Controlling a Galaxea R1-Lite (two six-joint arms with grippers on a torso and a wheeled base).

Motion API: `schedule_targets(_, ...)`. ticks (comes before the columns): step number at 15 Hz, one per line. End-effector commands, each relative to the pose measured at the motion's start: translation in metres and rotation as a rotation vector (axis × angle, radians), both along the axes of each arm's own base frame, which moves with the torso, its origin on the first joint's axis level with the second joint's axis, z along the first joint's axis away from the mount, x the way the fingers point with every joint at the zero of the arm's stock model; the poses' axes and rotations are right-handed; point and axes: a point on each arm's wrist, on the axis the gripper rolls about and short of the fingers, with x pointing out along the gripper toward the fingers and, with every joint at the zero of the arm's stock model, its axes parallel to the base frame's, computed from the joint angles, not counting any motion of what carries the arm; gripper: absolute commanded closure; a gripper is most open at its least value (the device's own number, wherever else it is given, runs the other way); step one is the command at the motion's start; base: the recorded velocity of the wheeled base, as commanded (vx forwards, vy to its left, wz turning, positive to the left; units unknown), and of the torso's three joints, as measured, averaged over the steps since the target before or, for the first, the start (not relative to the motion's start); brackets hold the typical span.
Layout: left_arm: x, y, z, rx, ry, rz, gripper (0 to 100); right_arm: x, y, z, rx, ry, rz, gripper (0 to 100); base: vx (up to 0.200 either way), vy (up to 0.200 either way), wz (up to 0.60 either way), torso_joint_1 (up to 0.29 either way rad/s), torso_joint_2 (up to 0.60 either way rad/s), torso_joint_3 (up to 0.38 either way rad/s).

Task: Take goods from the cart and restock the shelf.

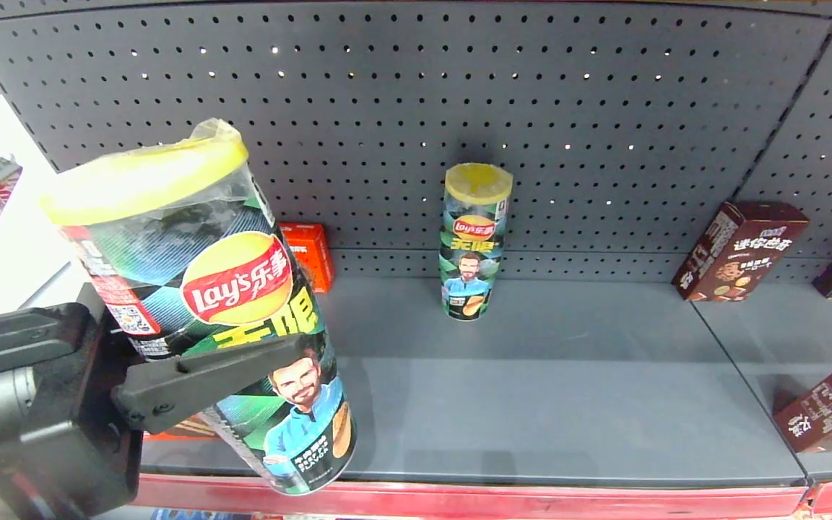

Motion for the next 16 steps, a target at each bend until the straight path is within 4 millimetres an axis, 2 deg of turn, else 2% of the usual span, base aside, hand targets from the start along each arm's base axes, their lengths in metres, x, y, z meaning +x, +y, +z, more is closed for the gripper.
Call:
schedule_targets(1,0.001,-0.001,-0.001,0.003,0.007,-0.001,100,0.000,0.000,0.000,-0.001,0.001,0.001,0,0.000,0.000,0.00,0.000,0.00,0.000)
schedule_targets(5,0.002,-0.001,-0.002,-0.013,0.037,0.003,100,0.000,0.000,0.001,-0.006,-0.002,-0.005,0,0.000,0.000,0.00,0.000,0.00,0.000)
schedule_targets(6,0.002,-0.001,0.000,-0.025,0.048,0.005,100,-0.006,0.001,0.023,-0.032,-0.051,0.036,0,0.000,0.000,0.00,0.000,0.00,0.000)
schedule_targets(7,0.009,-0.004,0.001,-0.027,0.064,0.006,100,0.030,0.003,0.129,0.007,0.046,0.148,0,0.000,0.000,0.00,0.000,0.00,0.000)
schedule_targets(8,0.010,-0.005,0.000,-0.027,0.064,0.005,100,0.041,0.004,0.150,0.010,0.030,0.170,0,0.000,0.000,0.00,0.000,0.00,0.000)
schedule_targets(9,0.017,-0.009,0.002,-0.031,0.050,0.005,100,0.062,0.008,0.168,-0.038,0.019,0.269,0,0.000,0.000,0.00,0.000,0.00,0.000)
schedule_targets(11,0.022,-0.012,0.011,-0.044,0.027,0.004,100,0.090,0.014,0.164,-0.131,0.068,0.318,0,0.000,0.000,0.00,0.000,0.00,0.000)
schedule_targets(13,0.026,-0.011,0.013,-0.048,0.026,0.016,100,0.117,0.019,0.164,-0.136,0.110,0.341,0,0.000,0.000,0.00,0.000,0.00,0.000)
schedule_targets(15,0.026,-0.009,0.012,-0.047,0.027,0.025,100,0.142,0.029,0.173,-0.125,0.143,0.398,0,0.000,0.000,0.00,0.000,0.00,0.000)
schedule_targets(16,0.026,-0.008,0.012,-0.047,0.027,0.031,100,0.160,0.037,0.183,-0.090,0.129,0.428,0,0.000,0.000,0.00,0.000,0.00,0.000)
